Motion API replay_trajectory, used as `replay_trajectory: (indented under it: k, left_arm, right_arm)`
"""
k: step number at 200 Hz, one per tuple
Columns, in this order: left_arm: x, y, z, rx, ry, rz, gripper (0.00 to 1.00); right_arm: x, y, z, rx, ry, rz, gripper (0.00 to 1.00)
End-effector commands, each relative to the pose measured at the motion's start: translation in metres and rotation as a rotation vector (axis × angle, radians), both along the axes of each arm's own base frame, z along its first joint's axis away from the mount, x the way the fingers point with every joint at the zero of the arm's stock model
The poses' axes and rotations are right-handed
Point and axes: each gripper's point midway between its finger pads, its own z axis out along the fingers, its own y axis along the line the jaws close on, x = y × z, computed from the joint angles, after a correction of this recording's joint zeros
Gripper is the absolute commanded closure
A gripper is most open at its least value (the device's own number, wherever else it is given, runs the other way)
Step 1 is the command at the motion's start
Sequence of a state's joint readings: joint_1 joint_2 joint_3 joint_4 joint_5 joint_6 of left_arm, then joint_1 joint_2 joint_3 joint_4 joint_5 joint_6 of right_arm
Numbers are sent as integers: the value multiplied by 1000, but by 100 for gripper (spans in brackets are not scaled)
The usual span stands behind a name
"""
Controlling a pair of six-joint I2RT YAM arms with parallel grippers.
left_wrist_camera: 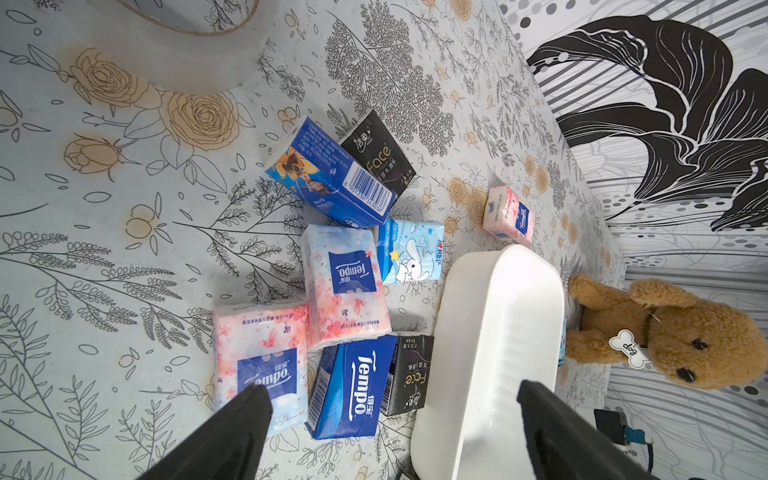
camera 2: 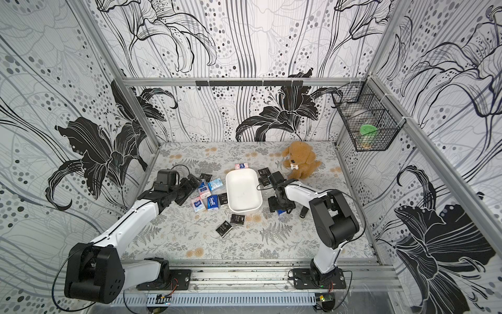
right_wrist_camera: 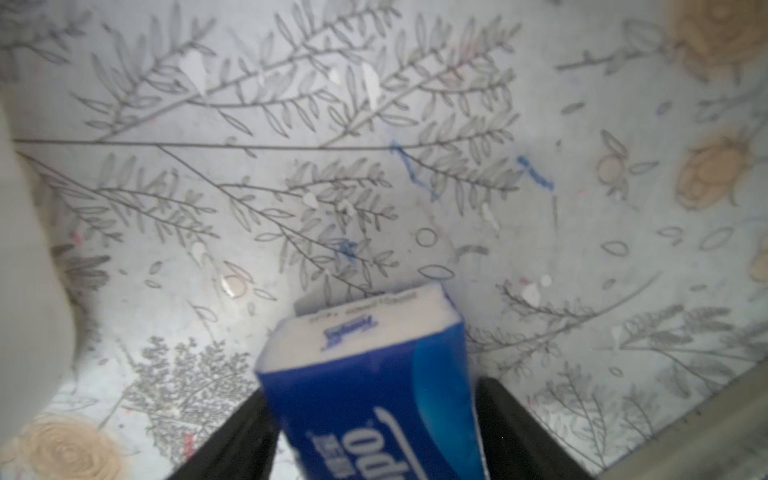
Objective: Put the pocket tissues into the storage box
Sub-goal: Pick up the pocket tissues from the center of the board.
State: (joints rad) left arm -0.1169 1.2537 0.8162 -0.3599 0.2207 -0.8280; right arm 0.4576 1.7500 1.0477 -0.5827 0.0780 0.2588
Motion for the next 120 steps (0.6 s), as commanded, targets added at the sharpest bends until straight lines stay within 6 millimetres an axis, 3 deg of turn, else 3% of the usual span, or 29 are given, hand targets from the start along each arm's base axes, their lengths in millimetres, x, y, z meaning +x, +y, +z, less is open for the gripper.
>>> replay_trajectory:
  k: [1, 24, 49, 64, 95, 120]
  left_arm:
    - [4, 2, 5, 27, -20, -10, 3]
    - [3, 3, 2, 35, -13, -10, 2]
    - [3, 3, -3, 29, -3, -4, 3]
    - [3, 1, -6, 15, 2, -4, 3]
    - [3, -4, -14, -23, 6, -5, 3]
    - [1, -8, -20, -50, 15, -11, 3]
  right_arm:
    - [-3, -8, -3, -61, 20, 6, 38]
    - [-6, -9, 3, -54, 12, -23, 49]
    - [-9, -10, 22, -20, -14, -87, 51]
    - [-9, -5, 47, 47, -61, -135, 51]
    - [-3, 25, 85, 227, -133, -164, 51]
    - [6, 67, 110, 334, -183, -129, 51]
